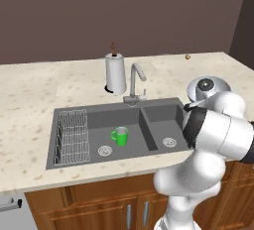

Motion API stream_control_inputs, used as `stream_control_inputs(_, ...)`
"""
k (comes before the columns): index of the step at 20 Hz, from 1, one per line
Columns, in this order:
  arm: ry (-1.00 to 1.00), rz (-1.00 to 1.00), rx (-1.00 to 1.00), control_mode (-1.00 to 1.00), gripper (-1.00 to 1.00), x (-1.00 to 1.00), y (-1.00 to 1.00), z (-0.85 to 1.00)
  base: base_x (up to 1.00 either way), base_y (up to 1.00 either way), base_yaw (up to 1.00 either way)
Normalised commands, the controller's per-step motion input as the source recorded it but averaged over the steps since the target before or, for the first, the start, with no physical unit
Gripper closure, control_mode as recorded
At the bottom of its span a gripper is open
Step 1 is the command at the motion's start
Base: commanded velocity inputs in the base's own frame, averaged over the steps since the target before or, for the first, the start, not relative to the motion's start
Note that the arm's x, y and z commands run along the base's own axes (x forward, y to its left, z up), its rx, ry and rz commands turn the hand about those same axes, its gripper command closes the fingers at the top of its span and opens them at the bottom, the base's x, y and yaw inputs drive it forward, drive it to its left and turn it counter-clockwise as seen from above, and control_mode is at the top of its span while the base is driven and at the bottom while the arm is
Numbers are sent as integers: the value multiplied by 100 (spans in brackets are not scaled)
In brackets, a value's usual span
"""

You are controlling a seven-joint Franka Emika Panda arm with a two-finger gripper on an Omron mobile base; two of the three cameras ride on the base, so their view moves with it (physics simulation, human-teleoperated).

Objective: Pick the mug and place it in the sink. Pick the bowl and place it in the open cabinet and then close the cabinet.

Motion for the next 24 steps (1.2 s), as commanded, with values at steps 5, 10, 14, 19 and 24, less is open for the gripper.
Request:
stream_control_inputs(5, 9, 16, -4, -100, 100, 0, 19, 100, 0, 0, 0)
stream_control_inputs(10, 19, 15, 0, -100, 100, -7, 27, 89, 0, 0, 0)
stream_control_inputs(14, 16, 12, 9, -100, 100, -27, 10, 80, 0, 0, 0)
stream_control_inputs(19, 1, 13, 1, -100, 100, -61, 31, 26, 0, 0, 0)
stream_control_inputs(24, -5, 9, -3, -100, 100, -68, 41, 13, 0, 0, 0)
